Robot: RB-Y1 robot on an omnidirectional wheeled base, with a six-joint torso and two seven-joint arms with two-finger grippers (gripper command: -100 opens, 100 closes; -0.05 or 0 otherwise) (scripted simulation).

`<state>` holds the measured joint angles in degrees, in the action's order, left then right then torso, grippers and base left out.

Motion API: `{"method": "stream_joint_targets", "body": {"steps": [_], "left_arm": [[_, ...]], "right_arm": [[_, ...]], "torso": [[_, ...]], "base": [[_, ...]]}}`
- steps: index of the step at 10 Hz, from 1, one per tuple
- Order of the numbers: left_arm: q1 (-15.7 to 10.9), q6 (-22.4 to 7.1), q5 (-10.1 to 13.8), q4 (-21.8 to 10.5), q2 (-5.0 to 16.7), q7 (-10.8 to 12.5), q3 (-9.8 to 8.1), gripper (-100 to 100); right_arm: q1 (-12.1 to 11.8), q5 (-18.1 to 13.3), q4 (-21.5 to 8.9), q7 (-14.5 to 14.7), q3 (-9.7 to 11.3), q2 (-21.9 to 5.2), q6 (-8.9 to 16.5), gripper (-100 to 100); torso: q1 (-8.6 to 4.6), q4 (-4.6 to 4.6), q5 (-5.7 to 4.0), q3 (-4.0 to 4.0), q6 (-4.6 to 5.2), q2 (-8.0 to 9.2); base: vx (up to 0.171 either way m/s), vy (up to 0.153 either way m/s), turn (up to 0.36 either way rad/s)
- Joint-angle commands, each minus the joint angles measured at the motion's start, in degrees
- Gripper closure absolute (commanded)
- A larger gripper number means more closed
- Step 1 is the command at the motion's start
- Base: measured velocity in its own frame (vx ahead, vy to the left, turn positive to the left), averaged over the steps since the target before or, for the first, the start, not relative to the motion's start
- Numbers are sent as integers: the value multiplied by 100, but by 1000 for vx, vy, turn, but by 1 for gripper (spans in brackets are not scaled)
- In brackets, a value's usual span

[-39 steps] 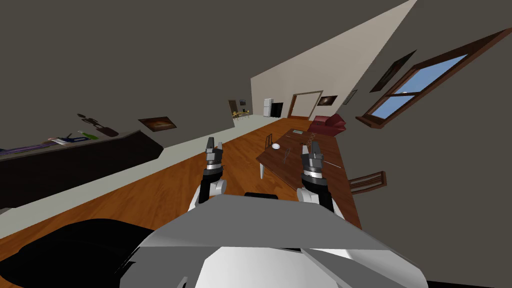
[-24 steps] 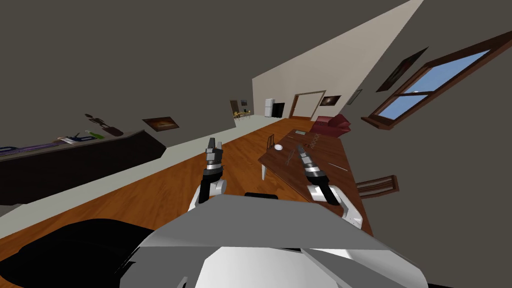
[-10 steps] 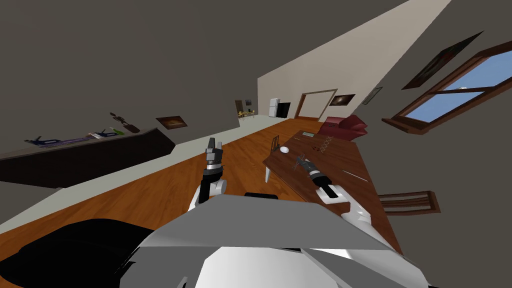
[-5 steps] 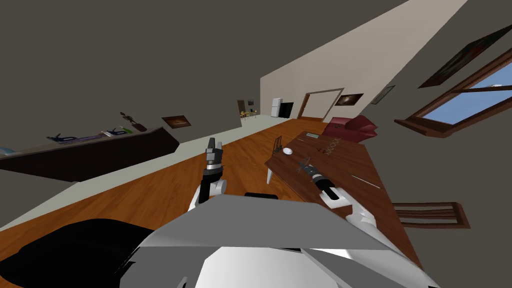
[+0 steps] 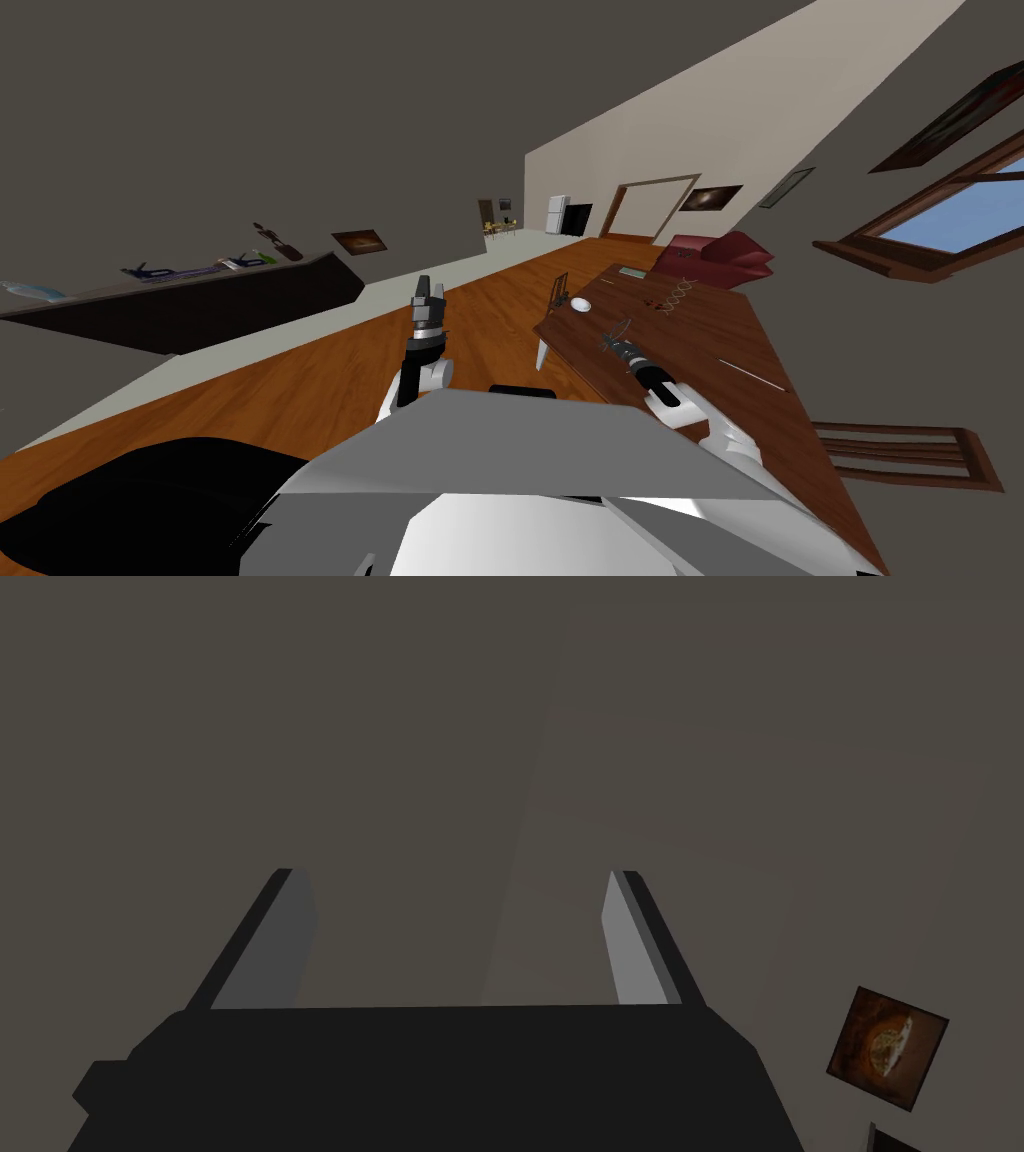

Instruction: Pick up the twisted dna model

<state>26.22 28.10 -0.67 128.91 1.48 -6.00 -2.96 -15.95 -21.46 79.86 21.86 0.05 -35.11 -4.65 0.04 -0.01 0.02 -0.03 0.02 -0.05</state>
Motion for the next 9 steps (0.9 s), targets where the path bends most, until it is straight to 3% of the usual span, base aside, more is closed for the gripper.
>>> {"method": "stream_joint_targets", "body": {"steps": [1,2,4,6,8,9], "left_arm": [[0,0,0,0,0,0,0,0],[0,0,0,0,0,0,0,0],[-1,0,0,0,0,0,0,0],[-1,0,0,0,0,0,0,0],[0,0,0,0,0,0,0,0],[0,0,0,0,0,0,0,0]], "right_arm": [[0,0,0,0,0,0,0,0],[287,27,-287,65,56,29,-150,-100],[415,27,-493,65,56,29,-150,-100],[800,55,-846,129,113,58,-298,-100],[829,55,-1081,129,113,58,-298,-100],[1077,82,-1256,194,169,86,-446,-100]], "torso": [[0,0,0,0,0,0],[-1,1,0,2,0,4],[1,5,0,12,0,21],[-3,5,-1,13,-1,22],[-1,4,0,10,1,16],[-2,2,-1,6,1,10]], "base": [[0,0,0],[-37,9,-15],[-39,4,-2],[-51,2,-10],[-11,2,1],[-39,2,-17]]}}
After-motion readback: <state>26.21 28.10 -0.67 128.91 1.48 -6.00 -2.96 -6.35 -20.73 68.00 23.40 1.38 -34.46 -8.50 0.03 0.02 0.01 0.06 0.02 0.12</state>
